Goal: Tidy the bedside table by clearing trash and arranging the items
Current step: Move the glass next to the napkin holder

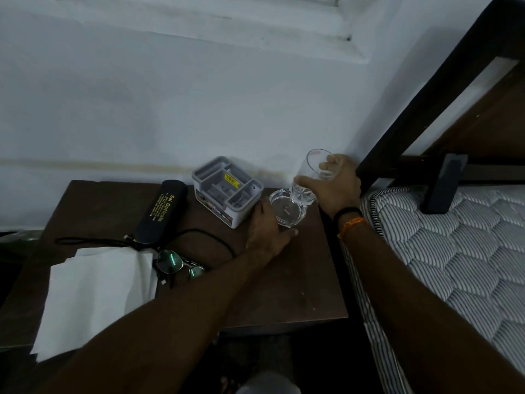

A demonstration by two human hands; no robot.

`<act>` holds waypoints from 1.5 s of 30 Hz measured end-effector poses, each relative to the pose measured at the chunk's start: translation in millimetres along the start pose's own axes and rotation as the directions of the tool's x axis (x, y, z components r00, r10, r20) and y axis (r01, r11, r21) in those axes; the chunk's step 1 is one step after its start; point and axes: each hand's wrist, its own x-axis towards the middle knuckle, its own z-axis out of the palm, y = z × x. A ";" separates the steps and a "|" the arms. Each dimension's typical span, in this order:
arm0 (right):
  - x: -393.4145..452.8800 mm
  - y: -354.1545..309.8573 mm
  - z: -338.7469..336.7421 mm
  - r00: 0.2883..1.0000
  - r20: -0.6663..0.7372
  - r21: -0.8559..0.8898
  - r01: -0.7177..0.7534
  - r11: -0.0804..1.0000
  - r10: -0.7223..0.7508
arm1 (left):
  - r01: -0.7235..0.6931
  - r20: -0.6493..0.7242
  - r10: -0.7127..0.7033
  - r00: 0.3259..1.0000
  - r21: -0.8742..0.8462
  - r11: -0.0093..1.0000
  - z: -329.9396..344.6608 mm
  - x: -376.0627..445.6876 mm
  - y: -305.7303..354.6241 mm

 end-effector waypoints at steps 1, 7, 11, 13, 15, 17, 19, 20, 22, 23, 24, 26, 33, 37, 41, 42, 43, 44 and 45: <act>3.5 0.2 2.3 1.000 0.016 -0.008 0.003 1.000 -0.003 | -0.003 -0.020 0.002 1.000 -0.028 1.000 1.5 1.3 2.7; 15.8 9.5 16.9 0.991 0.129 0.002 0.023 1.000 -0.024 | -0.032 -0.111 0.022 0.994 -0.088 0.996 14.5 15.0 -0.1; 17.9 18.5 23.3 0.979 0.196 -0.021 0.052 0.998 -0.047 | 0.020 -0.057 -0.024 0.998 -0.066 0.998 13.5 23.3 2.8; 19.4 22.3 25.0 0.976 0.210 -0.033 0.066 0.997 -0.058 | 0.001 -0.055 -0.004 0.998 -0.052 0.999 11.3 26.0 3.1; 20.9 25.1 26.5 0.973 0.219 -0.039 0.077 0.996 -0.067 | -0.009 -0.032 0.007 0.999 -0.056 0.998 7.9 28.4 4.3; 22.3 27.1 28.0 0.971 0.227 -0.043 0.085 0.995 -0.073 | -0.017 -0.005 0.016 1.000 -0.053 0.998 6.6 33.2 6.4; 22.1 28.2 28.8 0.971 0.227 -0.047 0.083 0.995 -0.071 | -0.023 0.022 0.024 0.999 -0.061 0.998 10.7 39.4 6.1; 22.2 29.2 29.6 0.972 0.226 -0.051 0.079 0.996 -0.066 | -0.030 0.012 0.031 0.999 -0.070 0.997 19.5 46.9 -2.8; 21.7 31.7 30.8 0.971 0.229 -0.061 0.083 0.995 -0.067 | -0.045 -0.009 0.045 0.999 -0.064 0.997 43.6 65.5 -25.8; 21.7 33.6 31.5 0.970 0.231 -0.069 0.086 0.994 -0.068 | -0.049 0.001 0.049 0.999 -0.044 0.998 40.1 64.9 -22.1; 21.8 35.6 32.1 0.971 0.231 -0.073 0.086 0.994 -0.067 | -0.062 0.021 0.063 0.998 -0.051 0.997 35.2 66.5 -18.8; 22.9 39.3 32.8 0.974 0.217 -0.073 0.078 0.994 -0.060 | -0.085 0.060 0.088 0.994 -0.044 0.995 21.2 62.2 -6.5; 21.3 47.4 35.4 0.980 0.182 -0.069 0.093 0.993 -0.079 | -0.131 0.077 0.132 0.988 -0.017 0.991 2.9 51.7 5.1; 18.7 48.3 36.9 0.981 0.180 -0.059 0.084 0.995 -0.072 | -0.118 0.084 0.119 0.989 -0.010 0.993 -1.7 46.6 10.4; 15.5 45.3 33.7 0.976 0.208 -0.074 0.081 0.994 -0.064 | -0.065 0.078 0.060 0.995 0.065 0.996 -4.0 39.4 17.2; 13.6 42.3 32.2 0.976 0.212 -0.070 0.076 0.995 -0.059 | -0.060 0.081 0.053 0.995 0.090 0.994 -4.7 37.8 17.5; 12.0 38.8 30.0 0.976 0.208 -0.071 0.075 0.995 -0.059 | -0.065 0.087 0.055 0.995 0.109 0.992 -7.1 35.0 19.8; 10.2 34.3 27.4 0.978 0.199 -0.076 0.083 0.994 -0.066 | -0.074 0.099 0.064 0.993 0.111 0.991 -9.6 32.3 20.9; 8.3 30.3 24.6 0.979 0.188 -0.085 0.093 0.992 -0.076 | -0.085 0.098 0.075 0.992 0.105 0.991 -16.1 26.7 25.8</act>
